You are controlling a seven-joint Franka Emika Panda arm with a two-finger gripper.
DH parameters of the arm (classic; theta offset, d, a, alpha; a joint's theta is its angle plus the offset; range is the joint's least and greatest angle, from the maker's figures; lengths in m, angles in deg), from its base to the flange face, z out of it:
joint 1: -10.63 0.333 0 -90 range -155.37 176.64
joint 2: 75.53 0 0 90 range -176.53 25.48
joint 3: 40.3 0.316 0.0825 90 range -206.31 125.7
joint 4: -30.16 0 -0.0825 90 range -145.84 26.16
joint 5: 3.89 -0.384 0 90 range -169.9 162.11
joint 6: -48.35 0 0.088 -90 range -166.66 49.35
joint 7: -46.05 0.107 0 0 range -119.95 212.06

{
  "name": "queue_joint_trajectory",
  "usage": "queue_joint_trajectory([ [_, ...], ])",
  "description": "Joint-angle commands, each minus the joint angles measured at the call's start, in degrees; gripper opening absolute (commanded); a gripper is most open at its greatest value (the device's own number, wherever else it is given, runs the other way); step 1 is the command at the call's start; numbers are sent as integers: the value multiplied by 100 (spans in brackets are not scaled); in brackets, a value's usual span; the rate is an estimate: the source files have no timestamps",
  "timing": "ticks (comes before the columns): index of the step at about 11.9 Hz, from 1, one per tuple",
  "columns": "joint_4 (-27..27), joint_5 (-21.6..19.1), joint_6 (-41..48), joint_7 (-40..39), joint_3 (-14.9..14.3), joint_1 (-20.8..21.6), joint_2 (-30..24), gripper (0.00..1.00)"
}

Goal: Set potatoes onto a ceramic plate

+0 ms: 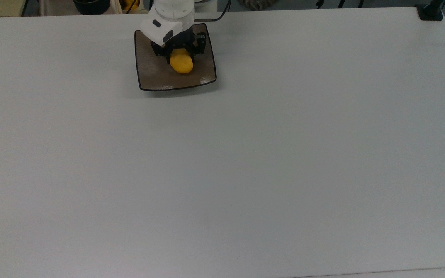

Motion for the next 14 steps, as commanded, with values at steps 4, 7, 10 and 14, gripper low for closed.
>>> queue_joint_trajectory([
  [4,460,-80,399,371,1,53,-117,100],
  [7,1855,-45,1759,1011,185,71,-118,100],
  [10,3288,-185,3103,1372,212,80,-100,100],
  [14,4451,-589,3916,1760,291,115,-91,100],
])
